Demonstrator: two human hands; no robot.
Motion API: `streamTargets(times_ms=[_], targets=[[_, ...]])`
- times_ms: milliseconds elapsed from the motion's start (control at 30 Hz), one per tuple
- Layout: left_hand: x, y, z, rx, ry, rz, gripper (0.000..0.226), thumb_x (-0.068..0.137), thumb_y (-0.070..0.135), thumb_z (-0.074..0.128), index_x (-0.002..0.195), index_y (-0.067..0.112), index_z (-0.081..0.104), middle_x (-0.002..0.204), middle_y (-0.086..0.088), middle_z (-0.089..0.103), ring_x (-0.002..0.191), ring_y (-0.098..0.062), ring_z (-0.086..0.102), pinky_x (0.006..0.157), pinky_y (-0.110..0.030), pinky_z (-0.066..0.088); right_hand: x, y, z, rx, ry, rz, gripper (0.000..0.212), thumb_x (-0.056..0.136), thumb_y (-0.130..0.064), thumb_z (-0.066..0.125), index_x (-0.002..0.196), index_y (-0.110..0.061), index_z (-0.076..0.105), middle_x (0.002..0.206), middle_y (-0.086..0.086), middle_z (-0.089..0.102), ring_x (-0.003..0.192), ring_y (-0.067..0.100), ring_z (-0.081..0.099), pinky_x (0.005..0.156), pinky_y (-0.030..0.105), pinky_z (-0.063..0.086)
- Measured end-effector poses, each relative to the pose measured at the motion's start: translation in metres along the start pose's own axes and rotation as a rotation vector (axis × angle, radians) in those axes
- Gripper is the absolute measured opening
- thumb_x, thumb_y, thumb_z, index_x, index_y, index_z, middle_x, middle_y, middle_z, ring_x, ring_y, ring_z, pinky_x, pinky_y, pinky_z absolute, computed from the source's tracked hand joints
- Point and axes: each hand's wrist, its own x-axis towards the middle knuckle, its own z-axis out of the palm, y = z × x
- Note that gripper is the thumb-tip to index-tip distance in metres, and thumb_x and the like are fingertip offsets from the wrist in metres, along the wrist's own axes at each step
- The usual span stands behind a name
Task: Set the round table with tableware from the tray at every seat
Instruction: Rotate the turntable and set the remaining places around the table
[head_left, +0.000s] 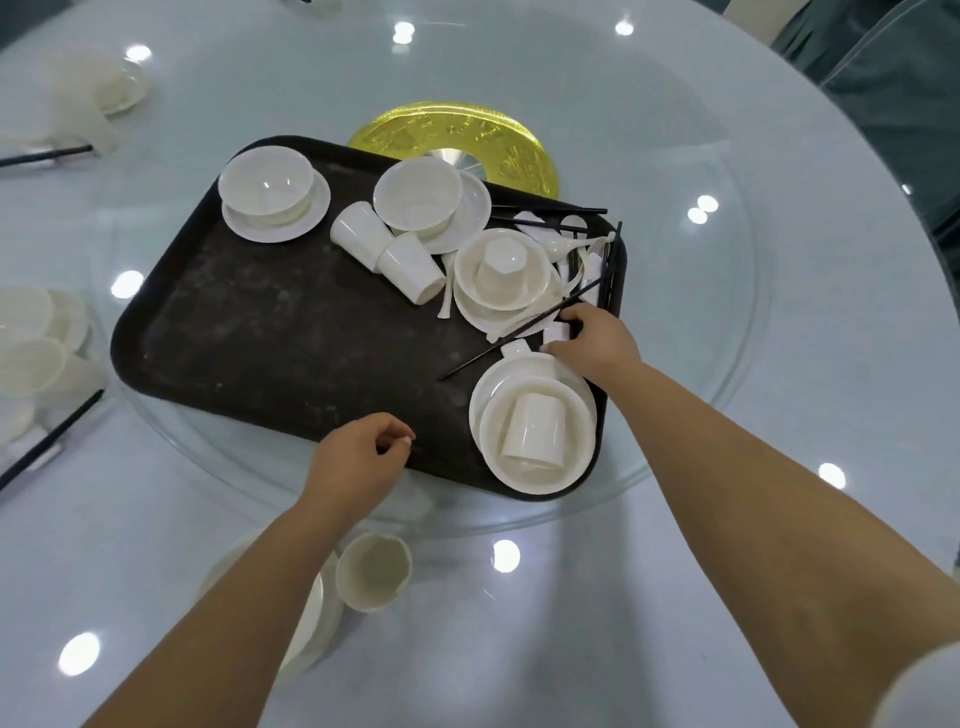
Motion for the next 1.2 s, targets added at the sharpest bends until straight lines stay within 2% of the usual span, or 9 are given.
streamTargets(times_ms=[100,267,467,600,733,933,1100,1200], targets=[[0.001,0.0,0.001,0.002,0.005,-0.008,0.008,0.094,0.025,0.059,0.096,0.031,0.063,0.085,0.017,0.062,0.079,-0.001,0.056,0.061,-0.012,0.036,0.002,0.005,-0.002,-0.034,-0.043,0.003,0.049,0.076,-0.033,0.078,0.119,-0.019,0.058,0.101,-0.005,0.058,0.088,0.014,0.05,0.073,0.026,0.037],[-0.002,0.0,0.003,-0.009,0.017,0.002,0.009,0.094,0.025,0.059,0.093,0.034,0.062,0.084,0.019,0.061,0.08,-0.001,0.056,0.062,-0.012,0.037,0.007,0.005,-0.008,-0.054,-0.129,-0.01,0.054,0.075,-0.028,0.079,0.122,-0.017,0.055,0.1,-0.007,0.051,0.092,0.016,0.049,0.078,0.027,0.038],[-0.002,0.0,0.006,-0.016,0.019,0.005,0.009,0.094,0.026,0.059,0.094,0.034,0.063,0.085,0.019,0.062,0.079,0.001,0.056,0.062,-0.011,0.036,0.008,0.007,-0.007,-0.042,-0.107,0.033,0.037,0.073,-0.028,0.078,0.097,-0.019,0.051,0.083,-0.01,0.051,0.079,0.015,0.05,0.059,0.027,0.035],[-0.002,0.0,0.007,-0.03,0.013,-0.005,0.009,0.094,0.026,0.059,0.094,0.033,0.063,0.086,0.018,0.062,0.081,0.0,0.056,0.062,-0.011,0.037,0.004,0.01,-0.01,0.033,-0.018,0.031,0.036,0.072,-0.03,0.082,0.085,-0.021,0.05,0.079,-0.011,0.051,0.069,0.007,0.048,0.057,0.024,0.035],[-0.003,0.002,0.008,-0.041,0.018,0.001,0.01,0.093,0.024,0.059,0.093,0.032,0.065,0.086,0.018,0.063,0.082,-0.001,0.057,0.063,-0.013,0.038,-0.004,0.014,-0.016,0.074,0.092,0.025,0.03,0.082,-0.033,0.073,0.071,-0.023,0.048,0.068,-0.009,0.052,0.063,0.01,0.05,0.055,0.025,0.035],[-0.006,0.005,0.009,-0.063,0.015,-0.002,0.01,0.093,0.024,0.06,0.092,0.032,0.065,0.086,0.018,0.063,0.083,-0.002,0.058,0.063,-0.012,0.037,-0.03,0.015,-0.025,0.249,0.275,0.056,0.024,0.089,-0.039,0.065,0.08,-0.024,0.048,0.073,-0.001,0.062,0.063,0.019,0.061,0.062,0.031,0.047],[-0.017,0.01,0.01,-0.122,-0.004,-0.022,0.008,0.094,0.028,0.059,0.099,0.03,0.065,0.092,0.021,0.062,0.088,0.0,0.056,0.067,-0.012,0.038,-0.06,0.001,-0.037,0.514,0.427,0.068,0.023,0.09,-0.04,0.064,0.081,-0.026,0.049,0.066,-0.004,0.063,0.04,0.003,0.054,0.046,0.015,0.042],[-0.033,0.017,0.01,-0.278,0.045,-0.029,0.009,0.093,0.024,0.06,0.097,0.03,0.065,0.092,0.02,0.064,0.088,0.001,0.059,0.072,-0.014,0.041,-0.087,-0.007,-0.033,0.638,0.39,0.082,0.022,0.089,-0.037,0.067,0.081,-0.022,0.053,0.058,-0.005,0.064,0.039,0.005,0.053,0.047,0.018,0.044]])
